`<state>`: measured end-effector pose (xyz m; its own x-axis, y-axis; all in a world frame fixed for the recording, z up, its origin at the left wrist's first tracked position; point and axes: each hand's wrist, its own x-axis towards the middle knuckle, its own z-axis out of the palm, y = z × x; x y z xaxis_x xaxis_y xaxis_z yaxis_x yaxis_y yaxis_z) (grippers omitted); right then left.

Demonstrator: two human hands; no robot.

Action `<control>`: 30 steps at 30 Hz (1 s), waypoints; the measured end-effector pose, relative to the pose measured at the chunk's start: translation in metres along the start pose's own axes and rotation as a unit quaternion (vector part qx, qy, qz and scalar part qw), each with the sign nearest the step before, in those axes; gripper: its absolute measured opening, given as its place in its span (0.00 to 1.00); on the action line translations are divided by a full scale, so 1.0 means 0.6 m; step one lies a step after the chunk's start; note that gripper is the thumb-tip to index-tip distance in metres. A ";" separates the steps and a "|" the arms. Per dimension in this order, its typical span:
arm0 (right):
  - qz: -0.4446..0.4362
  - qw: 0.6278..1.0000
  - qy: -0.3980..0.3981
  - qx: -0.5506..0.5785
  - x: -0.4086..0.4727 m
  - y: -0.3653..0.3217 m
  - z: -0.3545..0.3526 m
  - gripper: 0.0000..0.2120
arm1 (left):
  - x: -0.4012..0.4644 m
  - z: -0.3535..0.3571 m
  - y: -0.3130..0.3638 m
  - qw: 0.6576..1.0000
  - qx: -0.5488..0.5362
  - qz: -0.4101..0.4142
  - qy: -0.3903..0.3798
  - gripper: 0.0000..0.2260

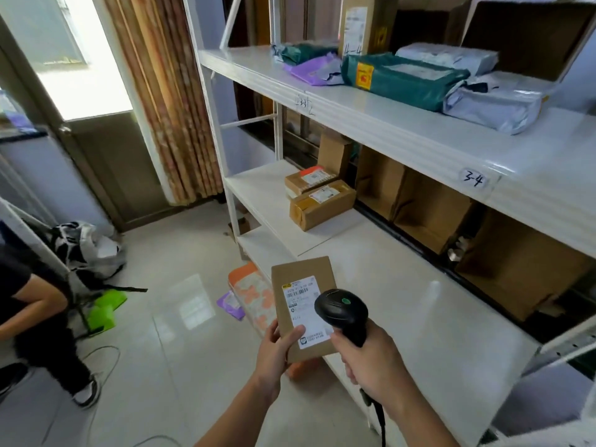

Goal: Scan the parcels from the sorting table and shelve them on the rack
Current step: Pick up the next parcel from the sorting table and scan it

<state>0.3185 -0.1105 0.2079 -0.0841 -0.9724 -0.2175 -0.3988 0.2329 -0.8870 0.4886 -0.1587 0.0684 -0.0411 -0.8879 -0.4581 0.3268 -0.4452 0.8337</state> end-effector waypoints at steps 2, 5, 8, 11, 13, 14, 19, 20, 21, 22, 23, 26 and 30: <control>0.004 1.000 0.000 0.000 0.043 -0.007 0.014 0.10 | 0.047 -0.005 0.019 1.000 -0.001 -0.003 0.007 0.38; 0.010 1.000 0.004 0.002 0.111 -0.022 0.040 0.11 | 0.118 -0.014 0.057 1.000 0.005 -0.008 -0.008 0.29; 0.022 0.999 0.025 0.007 0.181 -0.042 0.068 0.06 | 0.191 -0.020 0.104 0.999 0.025 -0.018 -0.023 0.25; 0.039 0.997 0.061 0.012 0.250 -0.062 0.091 0.05 | 0.265 -0.029 0.156 0.996 0.063 -0.028 -0.058 0.20; 0.048 0.996 0.080 0.014 0.287 -0.072 0.103 0.05 | 0.315 -0.034 0.182 0.992 0.089 -0.034 -0.086 0.18; 0.053 0.994 0.091 0.020 0.303 -0.076 0.107 0.05 | 0.342 -0.034 0.192 0.990 0.098 -0.038 -0.096 0.19; 0.100 0.984 0.144 0.044 0.359 -0.080 0.104 0.02 | 0.455 -0.014 0.211 0.982 0.144 -0.079 -0.098 0.33; 0.115 0.981 0.150 0.055 0.371 -0.079 0.099 0.02 | 0.478 -0.007 0.209 0.980 0.149 -0.090 -0.093 0.36; 0.128 0.977 0.156 0.064 0.384 -0.078 0.094 0.02 | 0.498 0.001 0.209 0.979 0.153 -0.098 -0.092 0.38; 0.139 0.974 0.164 0.069 0.399 -0.076 0.087 0.03 | 0.520 0.011 0.209 0.978 0.156 -0.105 -0.095 0.39; 0.146 0.971 0.173 0.071 0.415 -0.073 0.078 0.03 | 0.541 0.021 0.210 0.975 0.161 -0.115 -0.104 0.40; 0.154 0.969 0.181 0.067 0.467 -0.066 0.058 0.05 | 0.602 0.050 0.213 0.967 0.185 -0.118 -0.132 0.34; 0.163 0.969 0.177 0.056 0.524 -0.061 0.055 0.06 | 0.671 0.075 0.211 0.959 0.215 -0.114 -0.142 0.40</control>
<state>0.3367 -0.4246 0.1584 -0.5057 -0.7852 -0.3575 -0.1986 0.5092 -0.8374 0.4711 -0.5778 0.0031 -0.3405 -0.7297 -0.5930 -0.1396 -0.5845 0.7993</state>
